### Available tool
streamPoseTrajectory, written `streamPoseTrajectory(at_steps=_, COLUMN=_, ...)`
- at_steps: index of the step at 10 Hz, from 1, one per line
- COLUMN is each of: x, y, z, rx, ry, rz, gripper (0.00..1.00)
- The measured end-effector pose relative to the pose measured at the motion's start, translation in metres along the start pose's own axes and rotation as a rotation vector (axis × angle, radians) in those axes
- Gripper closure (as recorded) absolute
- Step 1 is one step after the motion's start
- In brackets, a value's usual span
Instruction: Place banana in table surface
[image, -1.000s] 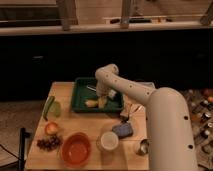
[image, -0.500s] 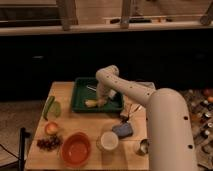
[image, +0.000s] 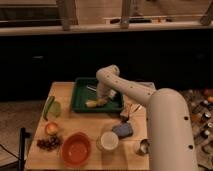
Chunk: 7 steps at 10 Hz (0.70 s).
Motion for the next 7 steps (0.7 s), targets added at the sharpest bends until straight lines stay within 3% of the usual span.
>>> streamPoseTrajectory(at_steps=7, x=-0.003, y=-0.008, z=-0.037, rx=0.053, ry=-0.079, rz=-0.059, gripper=1.0)
